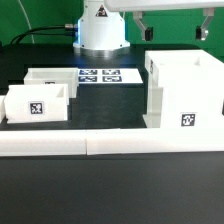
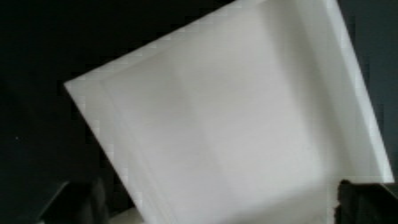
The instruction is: Assemble drawer
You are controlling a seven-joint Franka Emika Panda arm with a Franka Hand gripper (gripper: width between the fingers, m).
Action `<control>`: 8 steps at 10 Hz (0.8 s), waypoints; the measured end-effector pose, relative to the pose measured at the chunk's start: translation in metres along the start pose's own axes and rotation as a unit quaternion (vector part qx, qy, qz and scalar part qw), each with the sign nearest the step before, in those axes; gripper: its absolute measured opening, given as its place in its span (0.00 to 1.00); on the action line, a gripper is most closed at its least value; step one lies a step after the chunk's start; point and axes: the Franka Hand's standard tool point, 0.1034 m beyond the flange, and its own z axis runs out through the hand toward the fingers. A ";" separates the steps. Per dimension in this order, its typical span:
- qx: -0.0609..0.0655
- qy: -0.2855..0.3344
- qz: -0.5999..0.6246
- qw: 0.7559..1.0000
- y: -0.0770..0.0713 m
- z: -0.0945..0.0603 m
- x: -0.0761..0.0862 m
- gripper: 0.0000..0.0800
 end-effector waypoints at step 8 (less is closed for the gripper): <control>-0.024 0.002 -0.111 0.994 0.108 0.017 -0.005 0.81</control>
Offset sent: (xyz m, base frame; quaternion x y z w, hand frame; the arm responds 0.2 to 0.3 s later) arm -0.0261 -0.0685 -0.0072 -0.0286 0.0287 -0.0678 0.9969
